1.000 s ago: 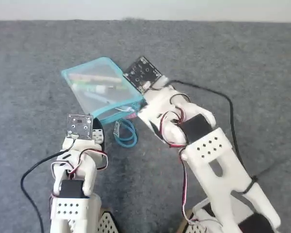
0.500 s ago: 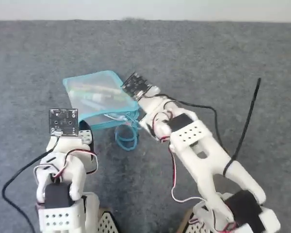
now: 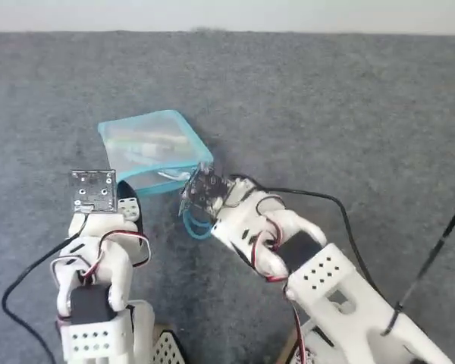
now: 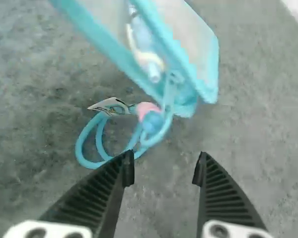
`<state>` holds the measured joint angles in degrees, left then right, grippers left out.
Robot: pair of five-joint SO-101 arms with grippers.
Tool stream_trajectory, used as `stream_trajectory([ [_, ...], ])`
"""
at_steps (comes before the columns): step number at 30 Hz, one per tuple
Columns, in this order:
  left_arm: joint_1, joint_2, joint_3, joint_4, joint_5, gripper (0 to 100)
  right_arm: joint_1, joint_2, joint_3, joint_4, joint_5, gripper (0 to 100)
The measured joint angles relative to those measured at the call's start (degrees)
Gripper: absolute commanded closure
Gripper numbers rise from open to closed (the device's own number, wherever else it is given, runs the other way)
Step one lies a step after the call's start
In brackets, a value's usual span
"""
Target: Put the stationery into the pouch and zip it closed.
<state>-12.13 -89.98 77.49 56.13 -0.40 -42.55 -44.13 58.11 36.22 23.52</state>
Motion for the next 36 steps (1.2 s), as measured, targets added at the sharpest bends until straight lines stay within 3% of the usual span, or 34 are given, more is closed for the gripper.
stream_trajectory([
  [8, 0.0, 0.0, 0.1, -0.3, 0.0, 99, 5.8, 4.9, -0.9, -6.9, 6.9, 80.1],
  [17, 0.0, 0.0, 0.8, -0.3, 0.0, 99, 5.6, 18.7, -4.3, -17.2, 23.5, 80.4],
  [31, 0.0, 0.0, 0.8, -0.3, 0.0, 99, 0.0, 18.1, -4.3, -22.6, 26.5, 81.0],
  [36, -0.1, 0.0, 0.8, -0.3, 0.0, 99, -0.4, 15.6, -4.3, -22.6, 26.5, 96.5],
])
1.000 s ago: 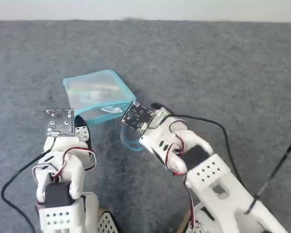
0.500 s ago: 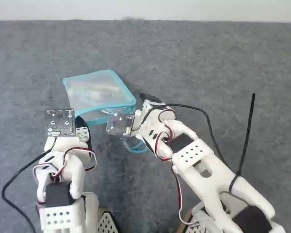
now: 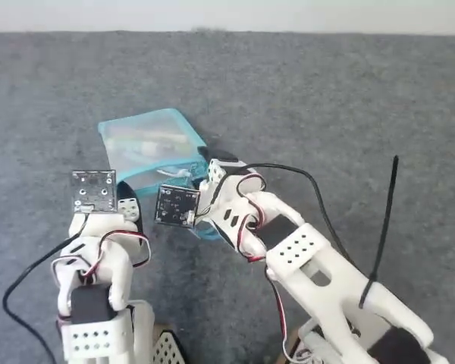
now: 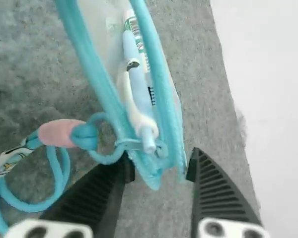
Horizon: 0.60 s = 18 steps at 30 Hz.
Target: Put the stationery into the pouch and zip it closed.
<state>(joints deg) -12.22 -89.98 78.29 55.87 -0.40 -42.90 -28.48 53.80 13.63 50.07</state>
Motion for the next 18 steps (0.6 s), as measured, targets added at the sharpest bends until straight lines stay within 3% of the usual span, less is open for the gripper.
stream_trajectory([
  [10, -0.1, 0.0, 0.0, 0.0, 0.0, 98, 0.3, 0.0, 0.0, 1.2, -3.9, 99.1],
  [18, 0.4, -0.4, -0.1, -0.1, 0.2, 78, 5.5, -4.2, -10.6, 20.5, -7.5, 99.1],
])
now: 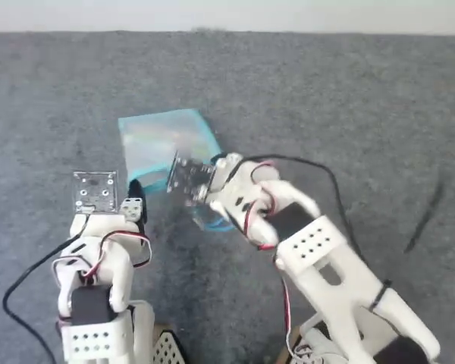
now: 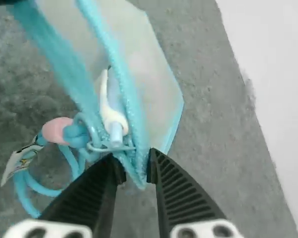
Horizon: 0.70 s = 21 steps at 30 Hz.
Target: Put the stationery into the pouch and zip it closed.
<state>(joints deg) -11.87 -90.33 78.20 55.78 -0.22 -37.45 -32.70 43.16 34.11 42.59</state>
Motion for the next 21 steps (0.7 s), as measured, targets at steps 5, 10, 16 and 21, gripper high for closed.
stream_trajectory([
  [5, -0.6, -0.3, -0.2, -1.1, 1.9, 75, 0.6, 0.2, -9.2, 13.7, 0.0, 99.1],
  [10, -3.5, -0.3, -0.1, -1.6, 2.4, 75, 2.2, 9.7, -11.7, 10.4, -4.4, 99.1],
  [16, -3.8, 0.2, -2.0, -0.2, 2.4, 75, 3.0, 18.2, -14.9, 9.0, -10.5, 99.1],
  [21, -4.0, 0.3, -3.5, 1.8, 2.6, 75, 4.7, 18.9, -17.3, 8.4, -13.7, 99.1],
])
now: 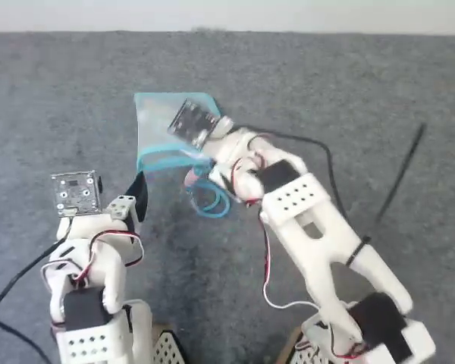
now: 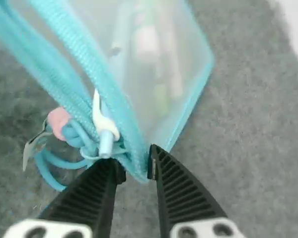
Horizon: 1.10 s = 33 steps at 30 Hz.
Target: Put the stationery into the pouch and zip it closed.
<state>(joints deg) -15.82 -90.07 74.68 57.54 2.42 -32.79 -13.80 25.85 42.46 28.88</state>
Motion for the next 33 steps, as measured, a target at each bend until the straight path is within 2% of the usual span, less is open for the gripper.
stream_trajectory([
  [3, -0.1, 0.0, 0.0, -0.2, 0.1, 75, 0.6, -1.4, 0.4, 2.5, -1.4, 99.1],
  [8, -0.1, 0.0, 1.1, -1.8, 0.1, 75, 0.6, -1.4, 2.4, -0.1, -2.2, 99.1],
  [20, -0.1, 0.0, 1.1, -0.7, 0.1, 75, 0.3, -2.9, 0.5, 7.7, -4.4, 99.1],
  [33, -0.1, -0.2, 1.1, -0.7, 0.1, 75, 0.2, 4.5, -1.7, 7.5, -6.4, 99.1],
])
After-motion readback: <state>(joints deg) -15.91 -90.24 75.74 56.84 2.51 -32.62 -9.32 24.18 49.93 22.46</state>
